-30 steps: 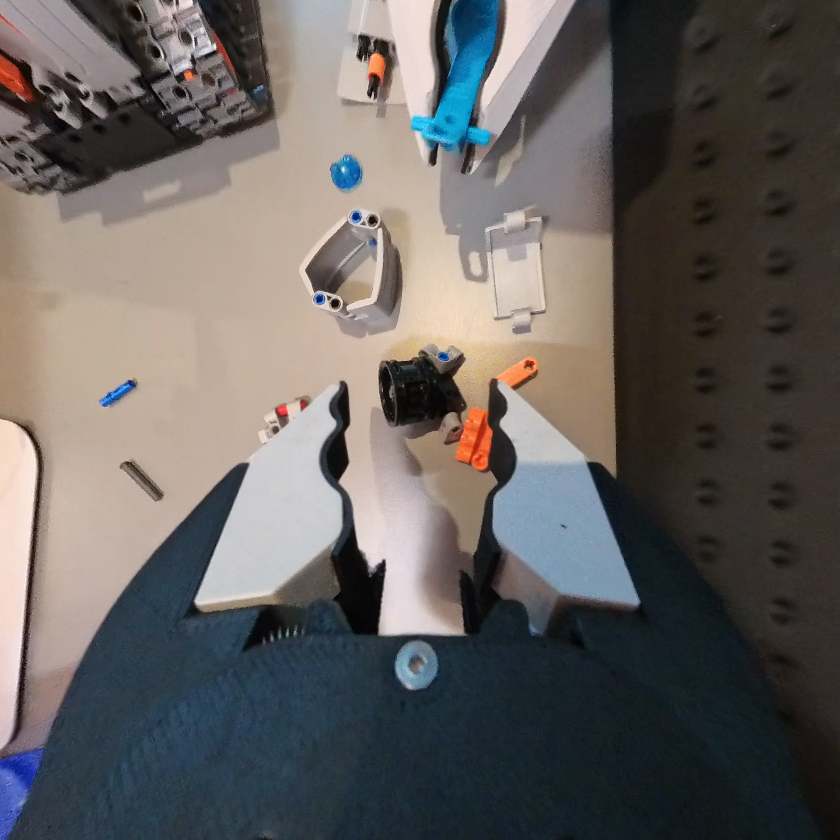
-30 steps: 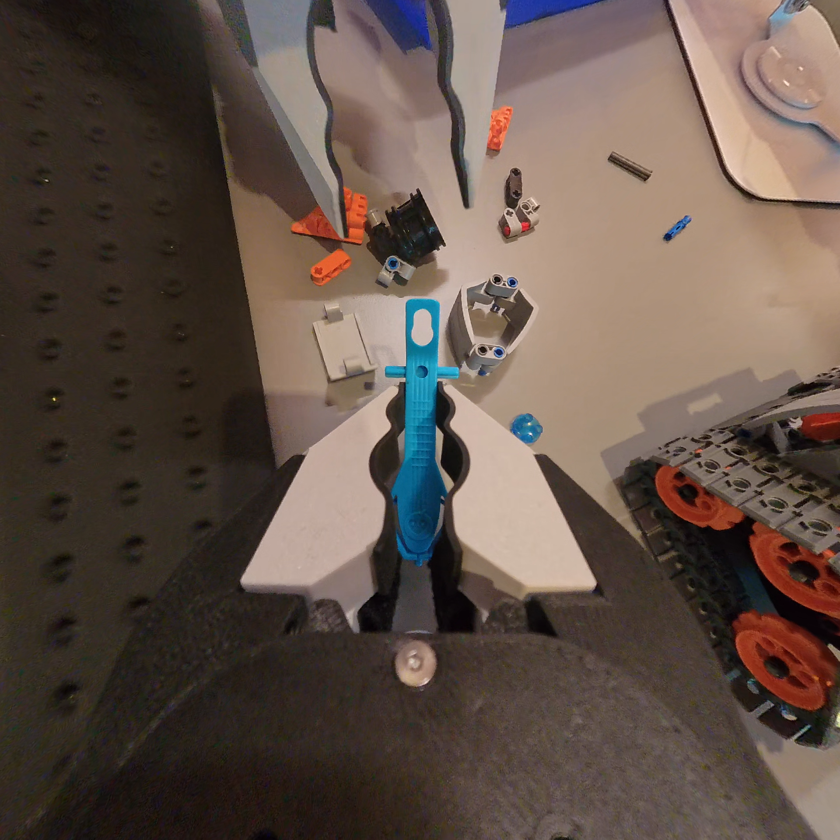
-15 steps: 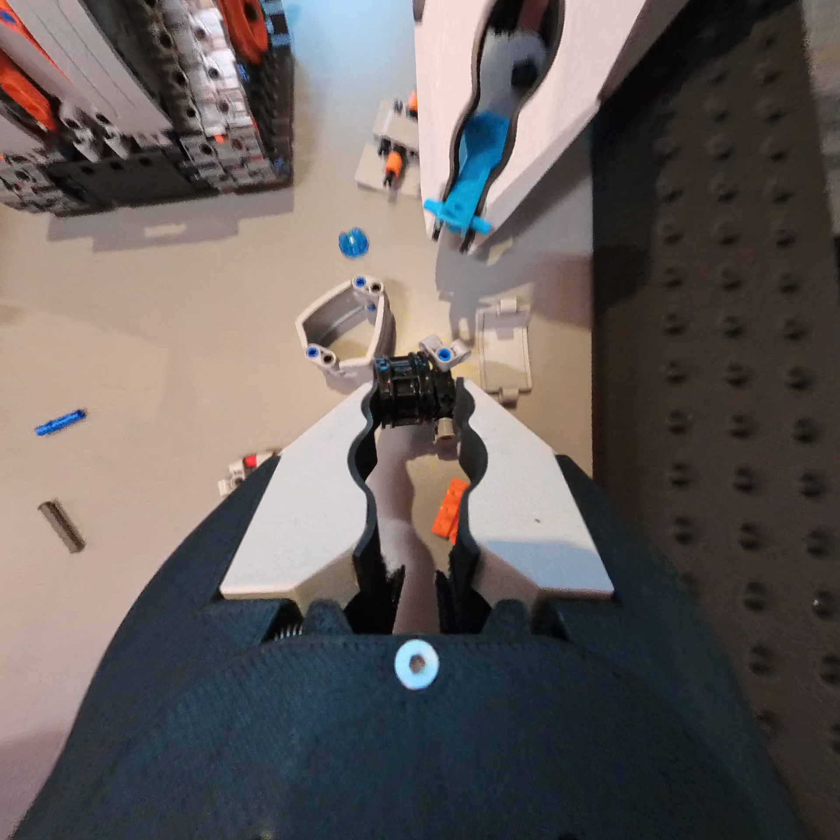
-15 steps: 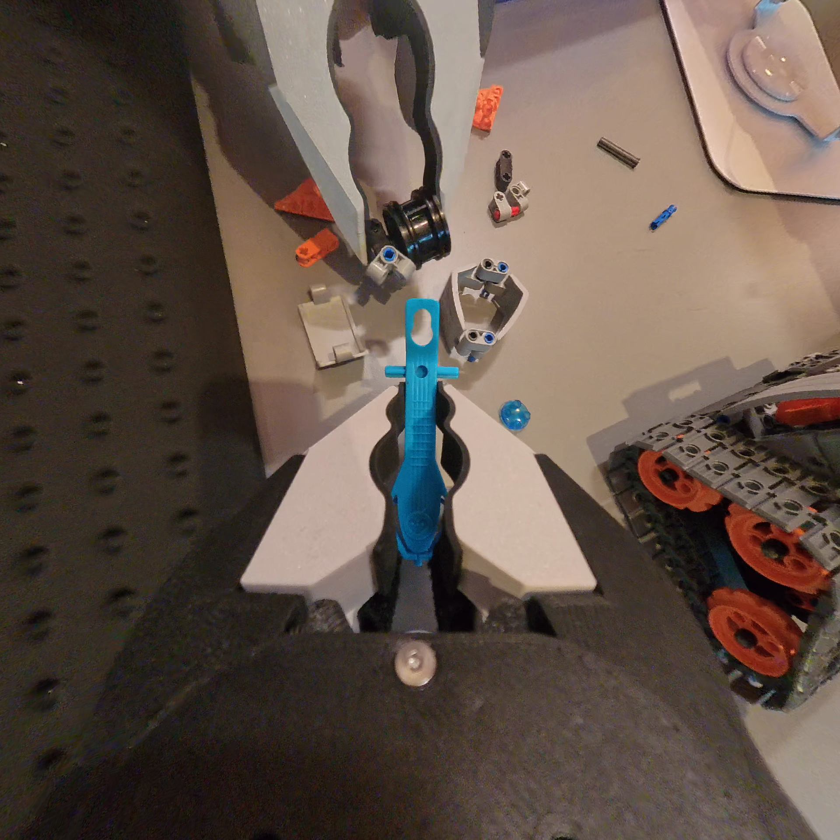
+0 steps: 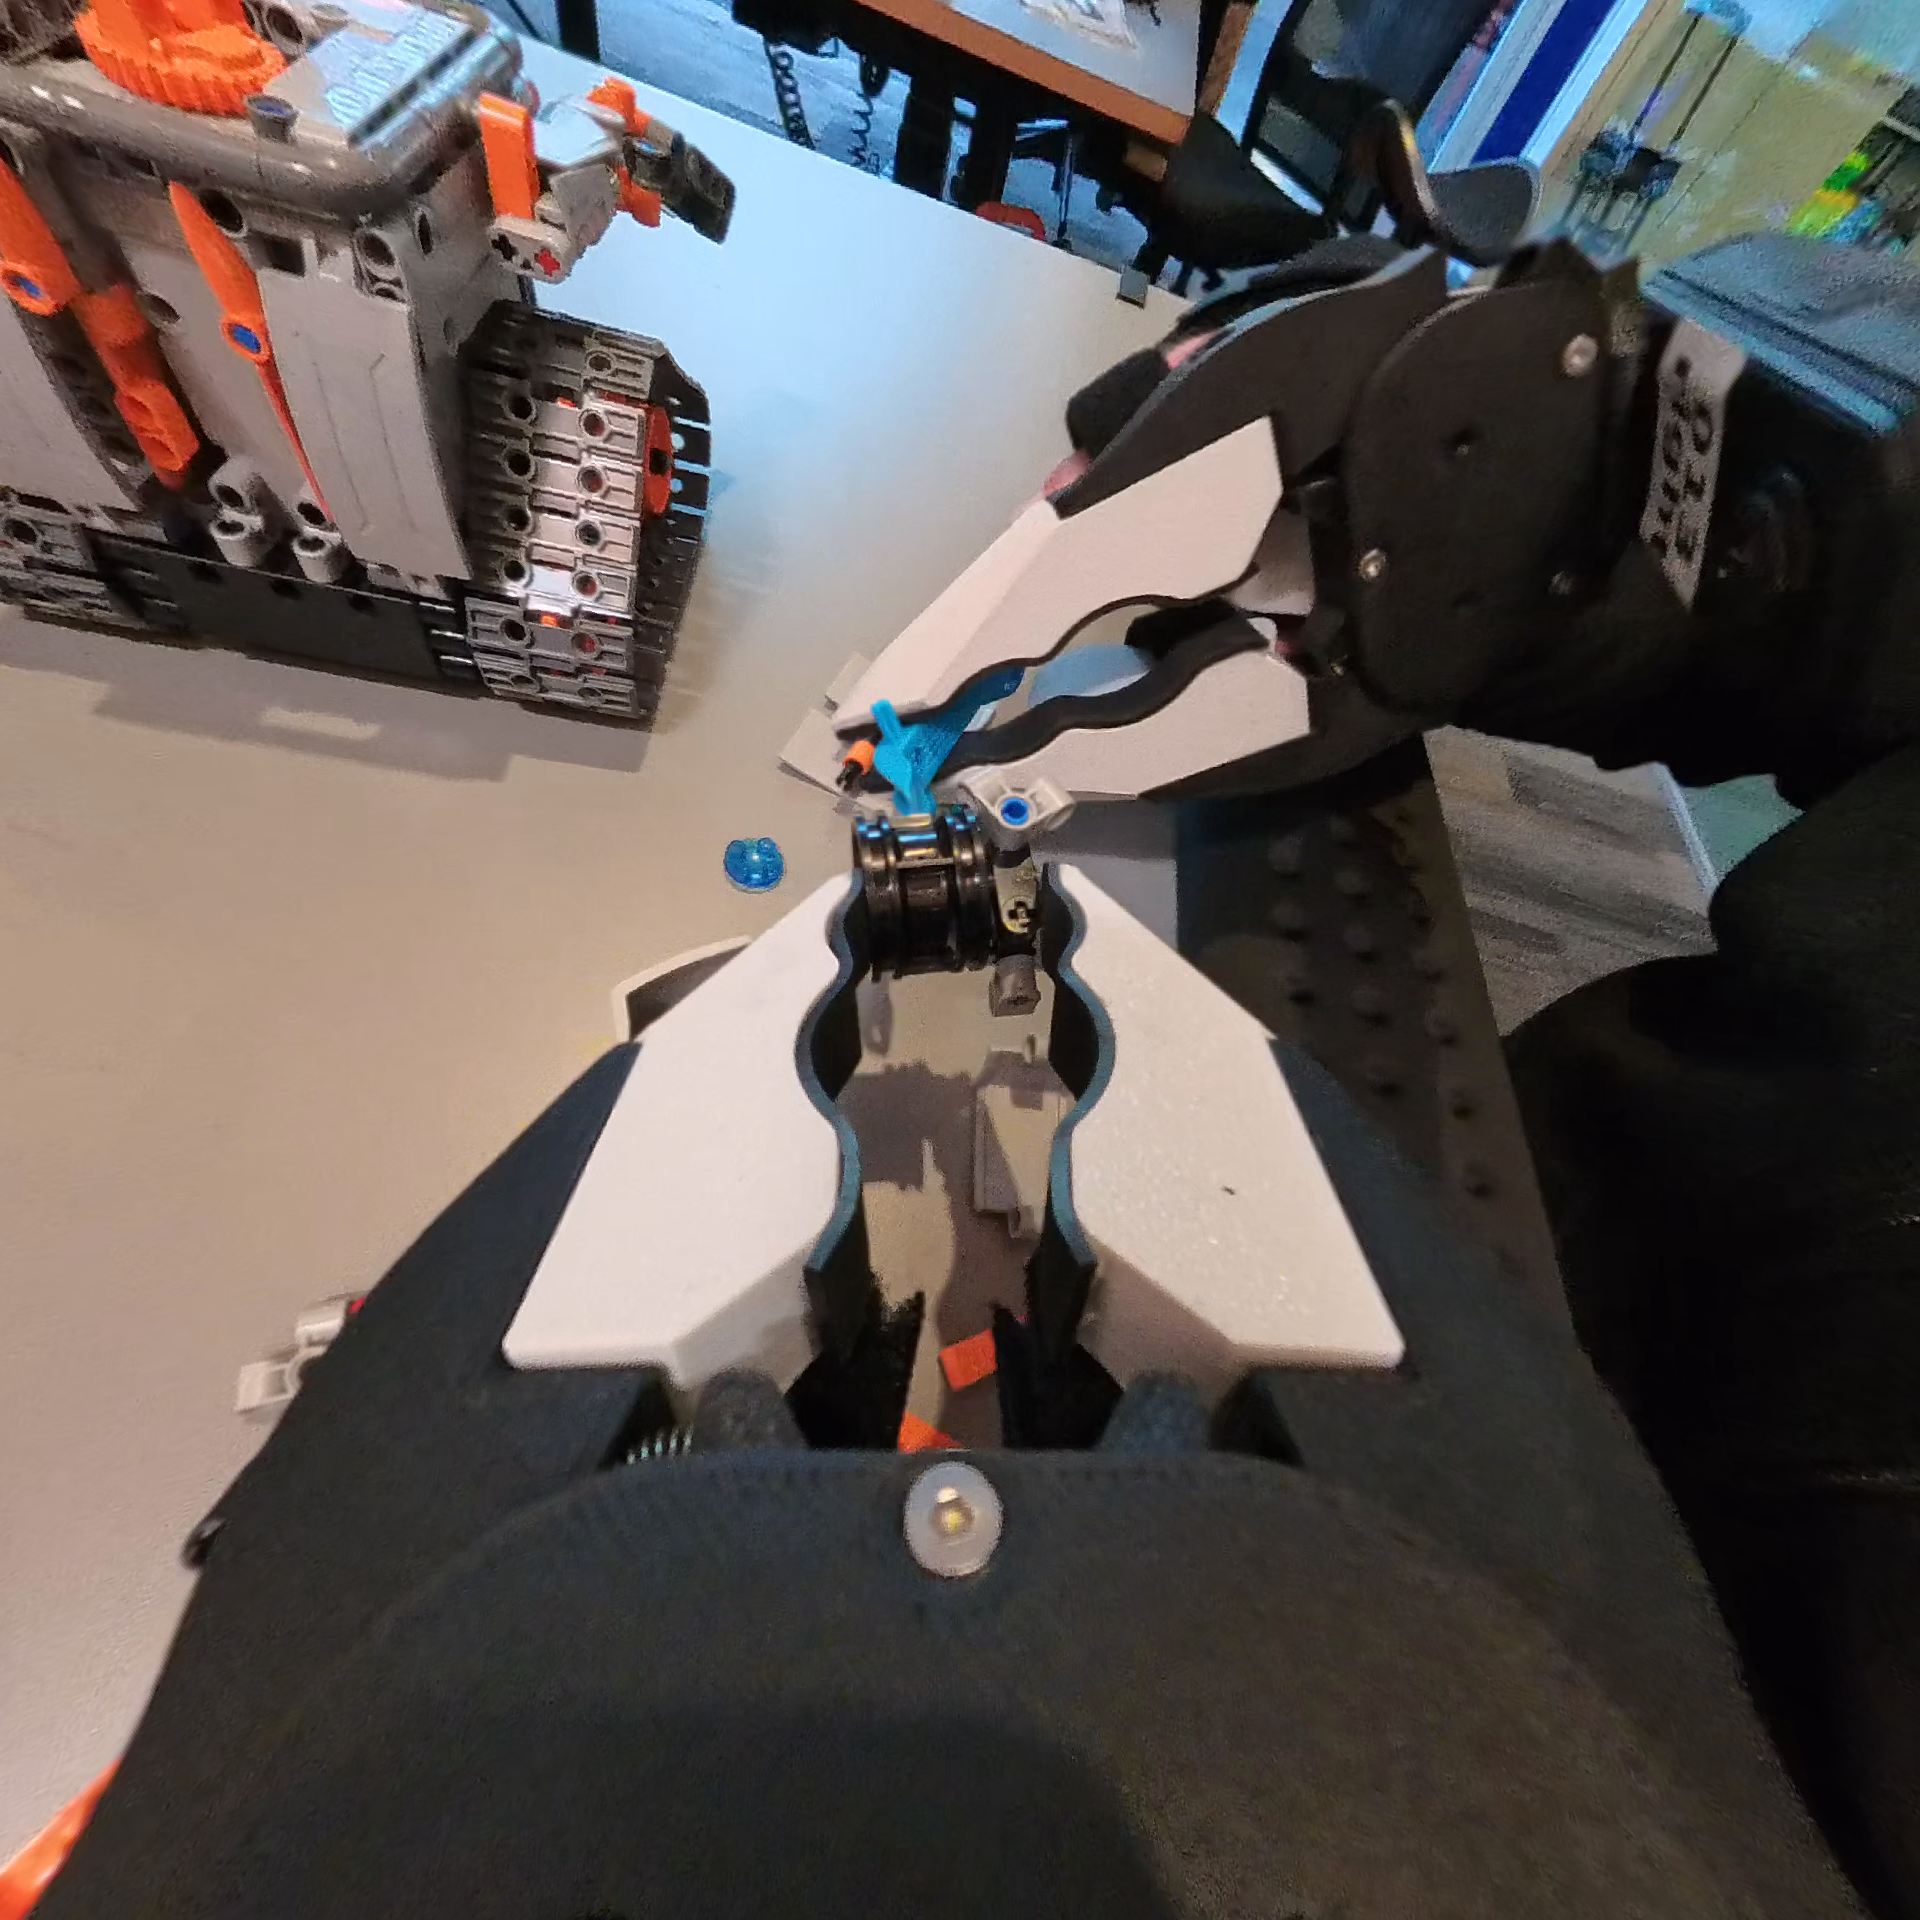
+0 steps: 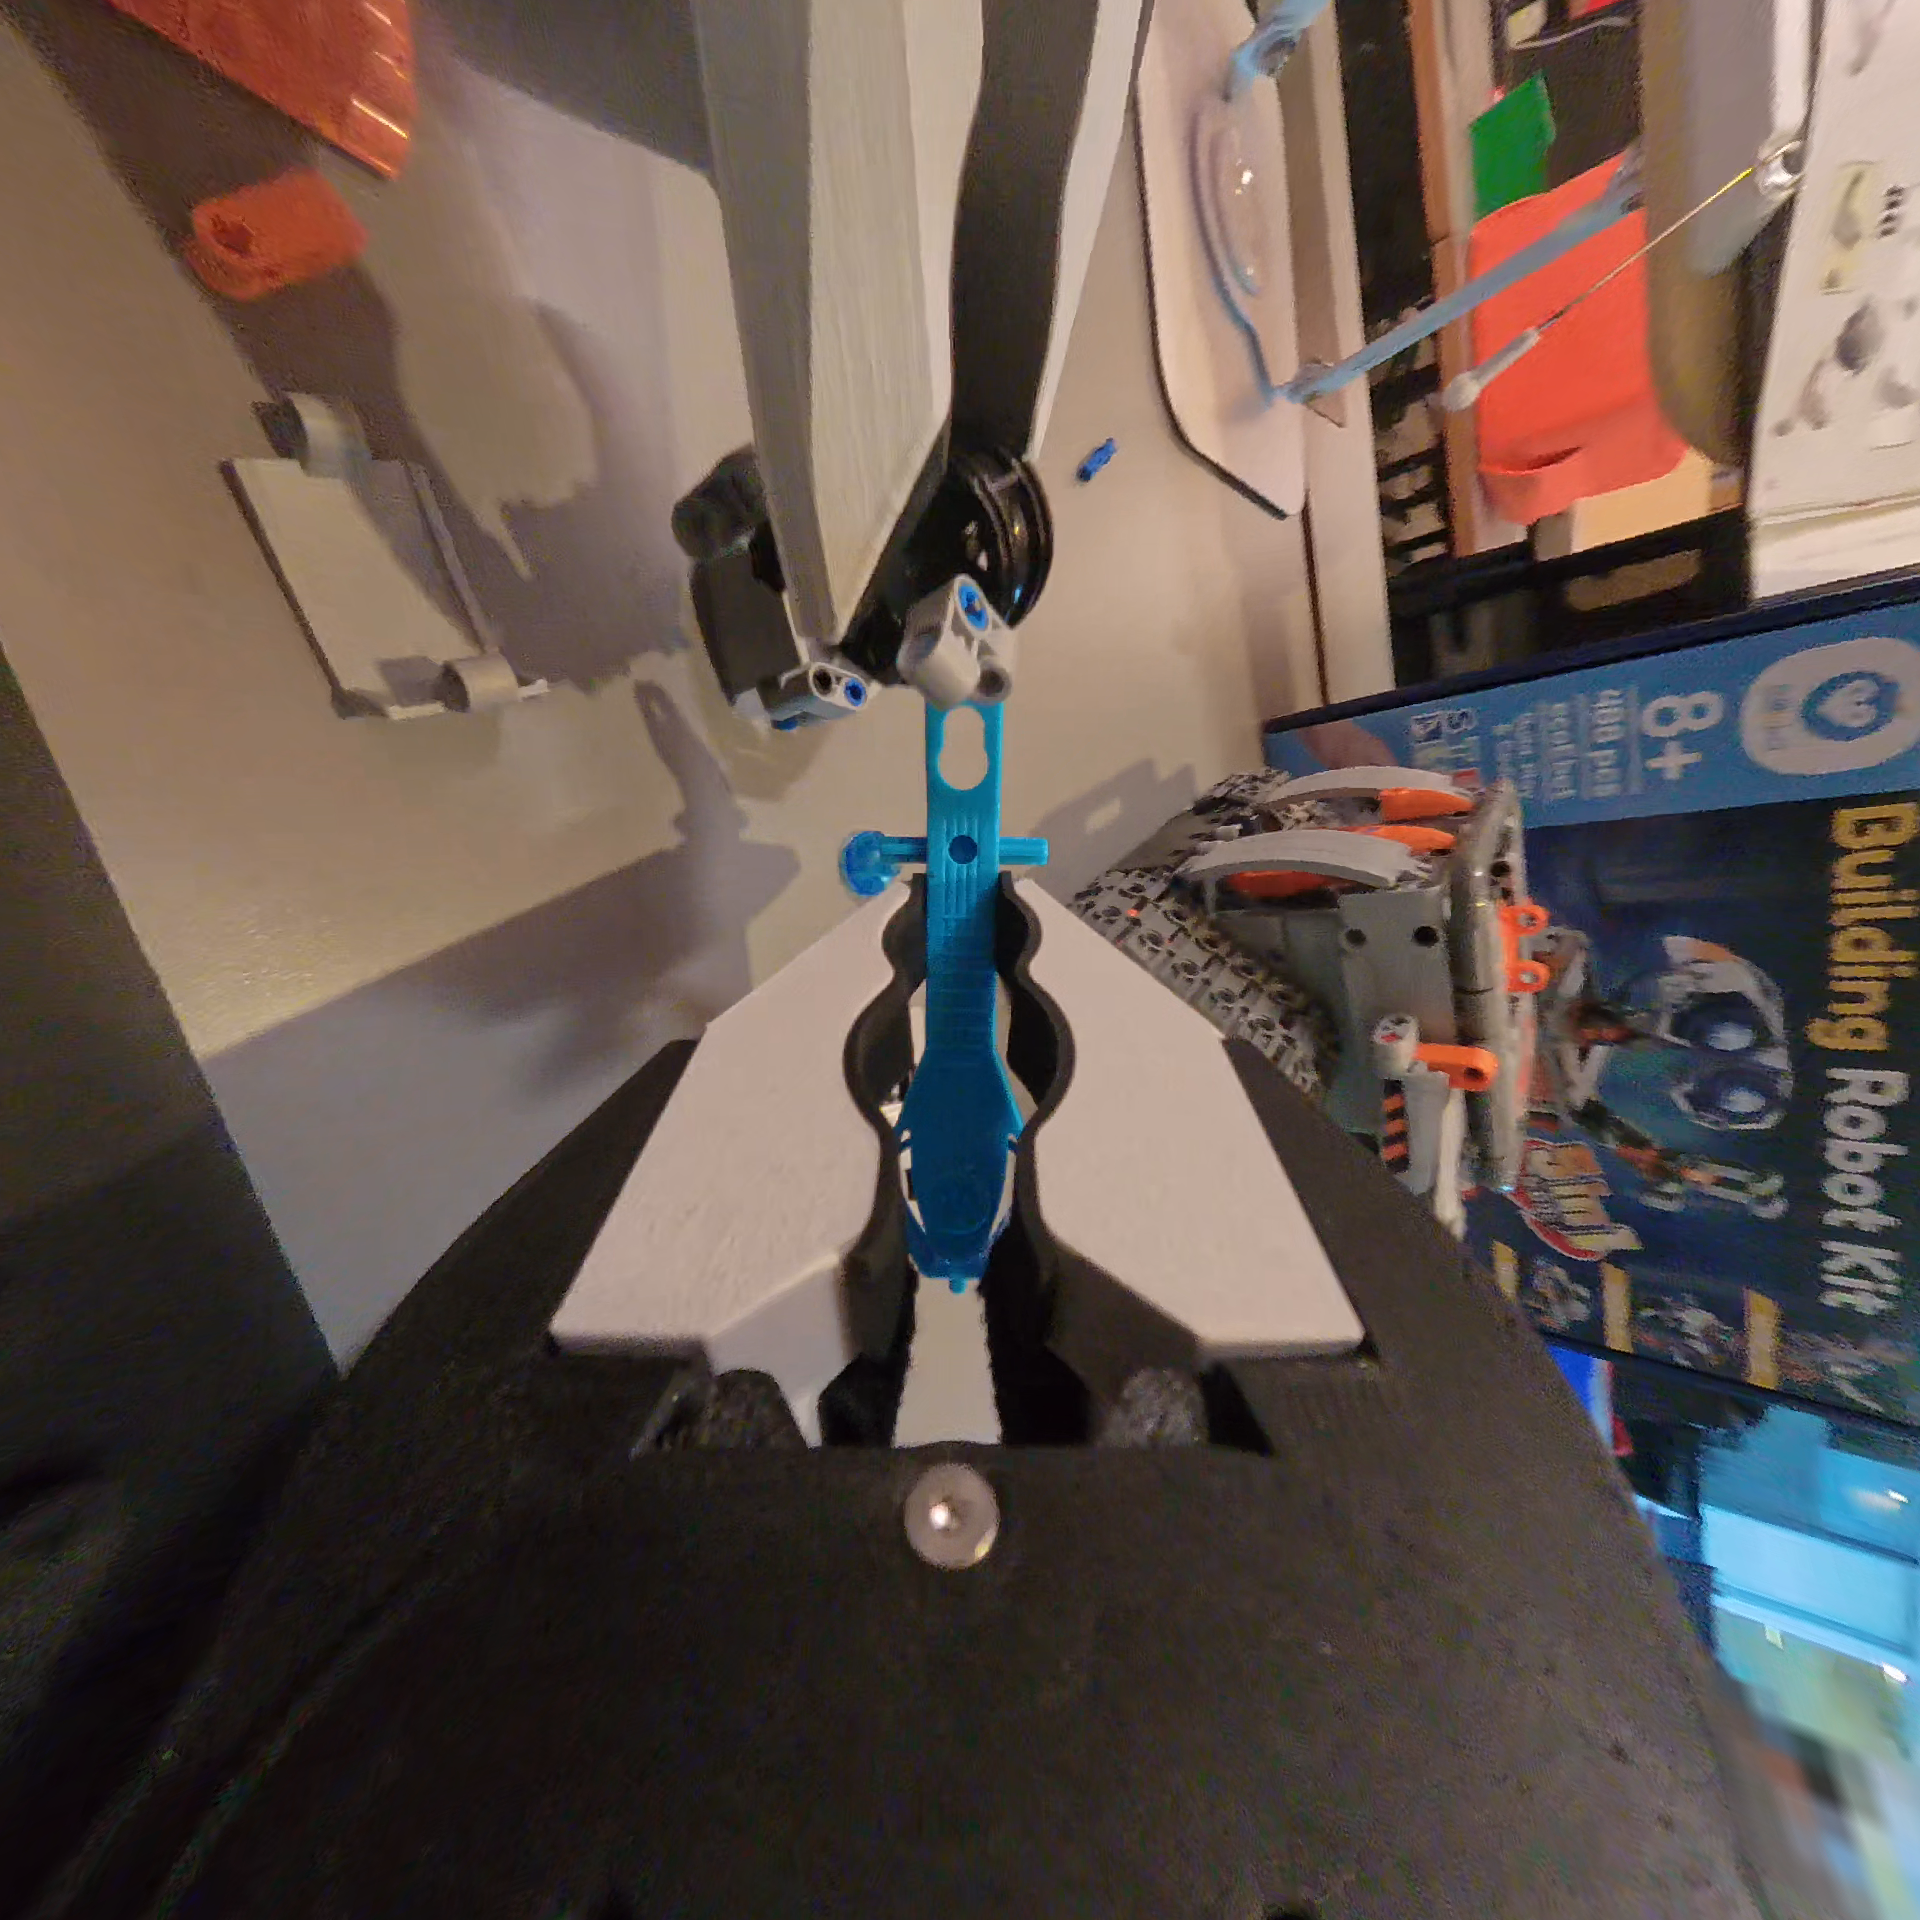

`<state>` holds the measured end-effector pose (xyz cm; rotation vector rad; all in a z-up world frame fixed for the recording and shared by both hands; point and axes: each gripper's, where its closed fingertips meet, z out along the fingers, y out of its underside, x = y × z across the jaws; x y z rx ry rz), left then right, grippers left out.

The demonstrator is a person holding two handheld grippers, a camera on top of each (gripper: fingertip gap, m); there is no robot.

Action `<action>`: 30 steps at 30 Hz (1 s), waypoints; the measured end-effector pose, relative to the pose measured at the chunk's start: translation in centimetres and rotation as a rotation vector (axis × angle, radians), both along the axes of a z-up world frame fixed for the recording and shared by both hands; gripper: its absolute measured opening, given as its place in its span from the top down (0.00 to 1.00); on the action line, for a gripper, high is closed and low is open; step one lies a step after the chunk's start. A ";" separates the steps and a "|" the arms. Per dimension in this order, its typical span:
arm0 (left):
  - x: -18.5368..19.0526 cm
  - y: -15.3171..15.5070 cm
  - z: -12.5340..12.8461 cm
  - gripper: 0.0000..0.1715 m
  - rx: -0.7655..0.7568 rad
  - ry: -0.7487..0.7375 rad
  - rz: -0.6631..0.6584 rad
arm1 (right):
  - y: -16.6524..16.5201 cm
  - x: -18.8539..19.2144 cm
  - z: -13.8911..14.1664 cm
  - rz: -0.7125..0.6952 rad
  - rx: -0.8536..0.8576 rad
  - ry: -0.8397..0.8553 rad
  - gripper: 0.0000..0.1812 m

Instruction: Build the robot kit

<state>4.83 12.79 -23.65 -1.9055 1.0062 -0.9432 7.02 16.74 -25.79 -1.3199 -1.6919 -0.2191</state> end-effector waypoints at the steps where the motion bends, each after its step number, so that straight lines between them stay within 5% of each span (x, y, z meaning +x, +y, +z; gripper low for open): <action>1: 0.2 0.0 -0.1 0.83 0.003 -0.004 0.005 | 0.0 -0.1 0.2 -0.003 0.027 -0.001 0.95; 12: 0.1 0.8 0.7 0.83 0.021 -0.063 0.056 | 0.2 -0.1 1.7 0.008 0.179 -0.021 0.95; 30: -0.6 2.0 0.7 0.83 -0.085 -0.150 0.115 | 0.5 0.0 2.3 0.038 0.174 -0.026 0.95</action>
